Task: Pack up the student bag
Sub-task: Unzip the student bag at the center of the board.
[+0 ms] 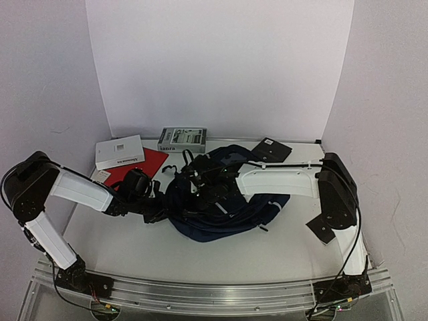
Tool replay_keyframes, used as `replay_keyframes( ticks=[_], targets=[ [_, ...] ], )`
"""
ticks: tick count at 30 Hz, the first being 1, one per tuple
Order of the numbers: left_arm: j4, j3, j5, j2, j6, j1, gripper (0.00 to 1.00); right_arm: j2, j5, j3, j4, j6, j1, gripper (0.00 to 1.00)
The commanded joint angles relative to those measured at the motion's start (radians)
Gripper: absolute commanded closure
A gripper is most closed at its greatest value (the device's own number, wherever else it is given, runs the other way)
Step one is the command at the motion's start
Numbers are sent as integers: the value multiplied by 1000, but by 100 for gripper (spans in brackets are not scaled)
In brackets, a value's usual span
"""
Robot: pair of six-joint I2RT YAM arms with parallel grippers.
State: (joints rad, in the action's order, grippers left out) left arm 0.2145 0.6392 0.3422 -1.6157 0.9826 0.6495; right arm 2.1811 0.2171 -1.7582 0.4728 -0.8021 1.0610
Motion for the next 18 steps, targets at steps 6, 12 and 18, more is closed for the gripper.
replay_keyframes(
  ticks=[6,12,18],
  targets=[
    [-171,17,-141,192,-104,21,72,-126,60,3,-157,49,16,67],
    [-357,16,-309,317,-137,3,49,-251,-43,92,-155,64,13,57],
    [-362,58,-192,364,-342,5,40,-302,-124,163,-156,104,0,56]
  ],
)
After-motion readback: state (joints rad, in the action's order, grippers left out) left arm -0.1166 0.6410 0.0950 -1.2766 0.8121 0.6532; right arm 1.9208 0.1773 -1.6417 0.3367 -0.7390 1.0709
